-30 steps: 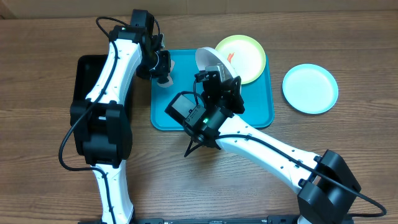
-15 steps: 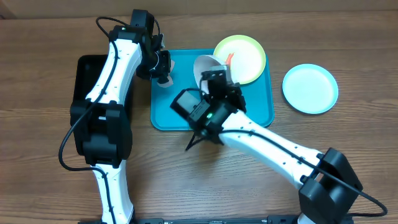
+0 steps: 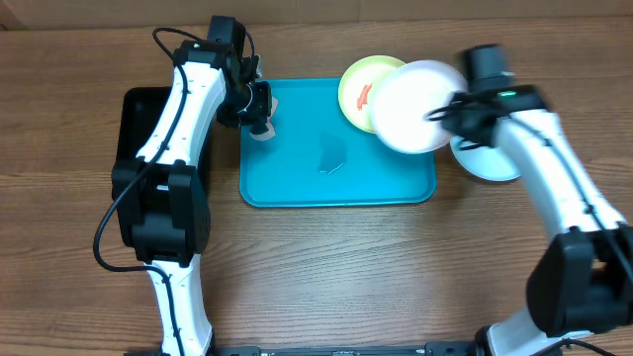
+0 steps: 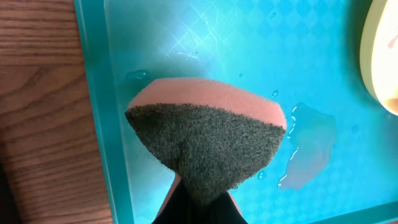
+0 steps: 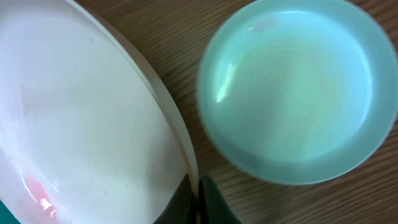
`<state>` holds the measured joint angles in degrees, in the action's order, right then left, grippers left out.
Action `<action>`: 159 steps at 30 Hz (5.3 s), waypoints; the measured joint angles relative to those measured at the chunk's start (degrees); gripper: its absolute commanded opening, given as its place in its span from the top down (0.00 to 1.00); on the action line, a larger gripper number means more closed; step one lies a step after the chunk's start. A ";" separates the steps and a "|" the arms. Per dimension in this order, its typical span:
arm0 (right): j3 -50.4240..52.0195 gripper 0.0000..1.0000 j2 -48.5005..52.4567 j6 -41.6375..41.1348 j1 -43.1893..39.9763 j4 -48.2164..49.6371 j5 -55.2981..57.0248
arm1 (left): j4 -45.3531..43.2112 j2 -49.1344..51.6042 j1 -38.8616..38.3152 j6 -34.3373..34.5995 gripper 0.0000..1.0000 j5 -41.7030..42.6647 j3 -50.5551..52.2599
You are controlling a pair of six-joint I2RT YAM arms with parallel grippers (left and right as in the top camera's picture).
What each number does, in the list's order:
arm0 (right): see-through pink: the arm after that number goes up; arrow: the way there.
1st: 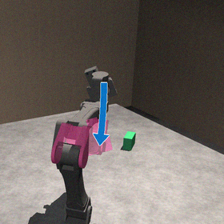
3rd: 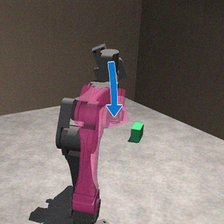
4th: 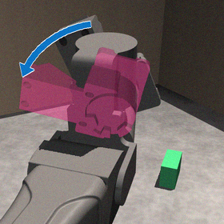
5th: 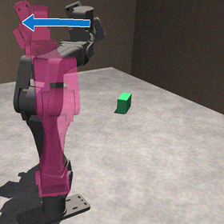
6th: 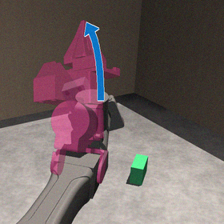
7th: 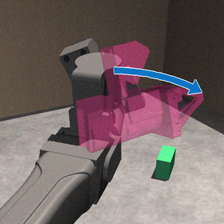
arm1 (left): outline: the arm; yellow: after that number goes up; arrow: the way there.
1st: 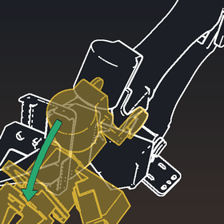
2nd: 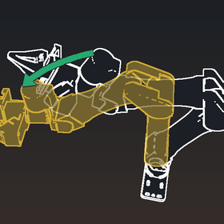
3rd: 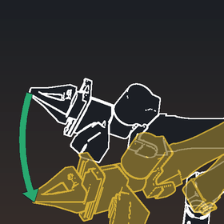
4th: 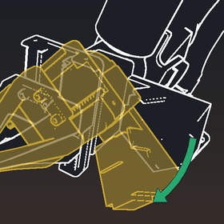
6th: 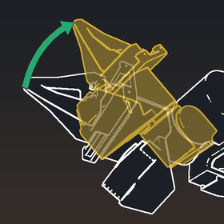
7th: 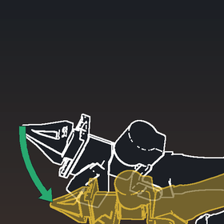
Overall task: Clean dirty plates on tray and stack at the side
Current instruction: 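Carry white plate right and set it on the light blue plate, then release white plate and grip the yellow plate rim with right gripper, then pull the yellow plate toward tray center with right gripper, then lower the sponge onto the yellow plate with left gripper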
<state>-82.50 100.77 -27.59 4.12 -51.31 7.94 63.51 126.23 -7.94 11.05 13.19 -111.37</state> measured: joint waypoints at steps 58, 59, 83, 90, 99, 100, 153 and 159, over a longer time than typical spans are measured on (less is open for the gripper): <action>-10.86 0.58 22.73 -9.79 1.99 8.68 -16.61 | -1.77 0.00 -2.62 -0.02 0.96 -3.67 0.00; -10.82 0.62 23.41 -10.01 2.34 9.16 -16.46 | -1.79 0.00 -2.71 0.00 0.96 -3.74 0.00; -11.06 0.96 25.20 -8.13 3.21 4.70 -17.73 | -2.71 0.00 -3.23 0.00 0.96 -4.46 0.00; -11.72 0.96 25.16 -4.76 4.09 -3.17 -21.00 | -3.52 0.00 -3.23 0.00 0.96 -4.48 0.00; -11.34 0.77 25.09 5.14 9.68 -9.90 -22.08 | -3.52 0.00 -3.23 0.00 0.96 -4.48 0.00; -11.34 0.77 25.07 5.66 10.27 -10.01 -22.18 | -3.54 0.00 -3.23 0.00 0.96 -4.48 0.00; -14.19 0.96 26.43 5.38 14.69 -0.28 -23.06 | -6.91 0.00 -10.32 -0.63 0.96 -4.94 0.00; -14.19 0.96 26.43 5.33 15.06 -0.24 -23.10 | -10.82 0.00 -13.00 -1.20 0.96 -10.03 3.23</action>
<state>-96.68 127.20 -22.26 19.18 -51.55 -15.16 52.69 126.23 -20.95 9.85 3.16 -108.14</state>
